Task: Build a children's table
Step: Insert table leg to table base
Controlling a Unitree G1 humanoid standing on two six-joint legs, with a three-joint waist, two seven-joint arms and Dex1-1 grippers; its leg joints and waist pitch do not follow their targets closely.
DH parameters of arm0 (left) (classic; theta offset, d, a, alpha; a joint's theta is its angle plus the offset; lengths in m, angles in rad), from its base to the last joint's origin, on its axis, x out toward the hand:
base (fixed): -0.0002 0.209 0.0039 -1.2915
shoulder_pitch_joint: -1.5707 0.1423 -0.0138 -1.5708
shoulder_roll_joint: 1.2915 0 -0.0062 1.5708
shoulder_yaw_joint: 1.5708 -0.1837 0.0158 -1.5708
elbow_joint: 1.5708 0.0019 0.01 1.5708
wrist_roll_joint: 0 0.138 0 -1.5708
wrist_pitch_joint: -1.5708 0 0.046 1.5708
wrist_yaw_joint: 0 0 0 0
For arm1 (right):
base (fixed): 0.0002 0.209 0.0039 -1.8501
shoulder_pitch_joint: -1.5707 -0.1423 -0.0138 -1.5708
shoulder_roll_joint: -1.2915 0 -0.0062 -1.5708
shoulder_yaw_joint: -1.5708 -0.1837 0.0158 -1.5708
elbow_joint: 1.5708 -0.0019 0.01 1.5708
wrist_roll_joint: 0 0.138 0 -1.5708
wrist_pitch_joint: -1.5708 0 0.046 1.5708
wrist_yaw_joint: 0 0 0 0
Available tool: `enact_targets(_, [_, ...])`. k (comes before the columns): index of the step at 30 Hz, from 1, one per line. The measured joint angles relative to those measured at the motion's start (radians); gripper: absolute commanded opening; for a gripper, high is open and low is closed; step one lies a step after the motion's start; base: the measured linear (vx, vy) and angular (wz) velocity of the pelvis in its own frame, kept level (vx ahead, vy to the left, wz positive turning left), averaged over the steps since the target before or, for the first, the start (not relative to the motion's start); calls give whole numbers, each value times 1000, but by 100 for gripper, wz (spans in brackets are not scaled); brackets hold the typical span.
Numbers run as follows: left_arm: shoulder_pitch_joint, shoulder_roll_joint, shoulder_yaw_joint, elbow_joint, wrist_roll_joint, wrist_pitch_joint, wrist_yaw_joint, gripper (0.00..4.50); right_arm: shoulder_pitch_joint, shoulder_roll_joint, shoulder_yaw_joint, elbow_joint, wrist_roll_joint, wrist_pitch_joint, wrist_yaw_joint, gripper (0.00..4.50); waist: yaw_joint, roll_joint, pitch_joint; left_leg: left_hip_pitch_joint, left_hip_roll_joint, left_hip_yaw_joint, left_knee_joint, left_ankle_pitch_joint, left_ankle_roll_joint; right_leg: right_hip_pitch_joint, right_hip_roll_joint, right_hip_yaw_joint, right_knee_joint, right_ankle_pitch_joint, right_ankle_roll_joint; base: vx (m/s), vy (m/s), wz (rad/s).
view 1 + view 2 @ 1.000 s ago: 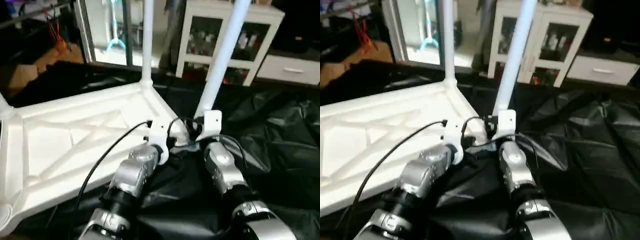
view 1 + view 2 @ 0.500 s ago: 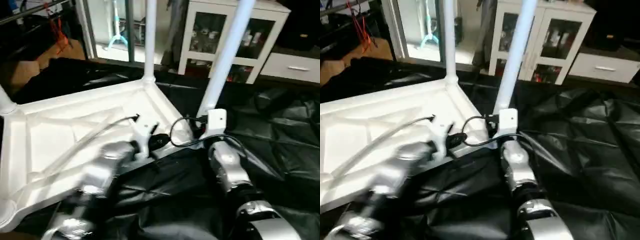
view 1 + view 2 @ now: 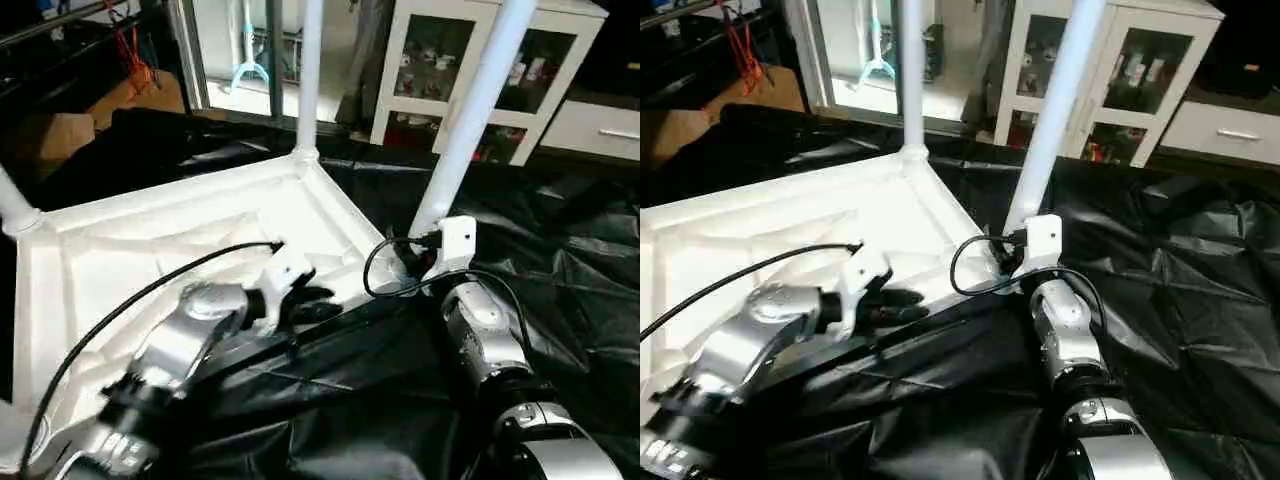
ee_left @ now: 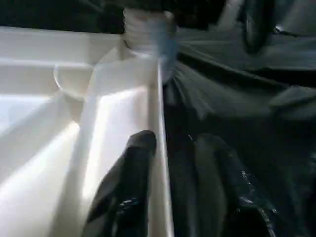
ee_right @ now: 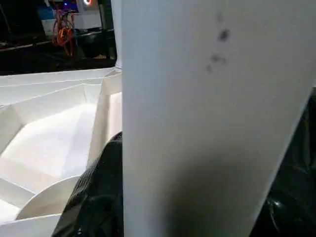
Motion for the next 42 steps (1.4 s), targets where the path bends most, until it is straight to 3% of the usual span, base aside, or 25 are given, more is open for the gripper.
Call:
enact_targets(2, [-24,-21,-11,25,18,-17,13,204,7,2,0,-12,0,0,4,196,-1,1,0,0,0,0,0,-1,1,0,0,0,-1,0,0,0,0,0])
enact_targets(9, [-33,-28,-41,85,60,-33,20,243,11,6,1,-23,0,-1,12,196,-2,3,1,0,1,0,0,-1,2,0,1,-1,-1,0,0,0,0,0])
enact_targets(18, [-47,-22,-76,131,107,-90,29,248,16,2,-1,-23,-1,0,10,196,1,8,1,1,1,0,0,-1,2,2,1,-1,0,0,0,0,0,0])
enact_targets(19, [-47,-22,-76,131,107,-90,29,220,16,2,-1,-23,-1,0,10,196,1,9,1,2,1,0,0,-1,2,2,1,-1,0,0,0,0,0,0])
enact_targets(42, [-47,-21,-76,132,108,-87,28,22,17,2,-1,-23,-2,0,10,196,1,11,0,1,2,0,1,-1,2,2,1,-1,1,0,0,0,0,0])
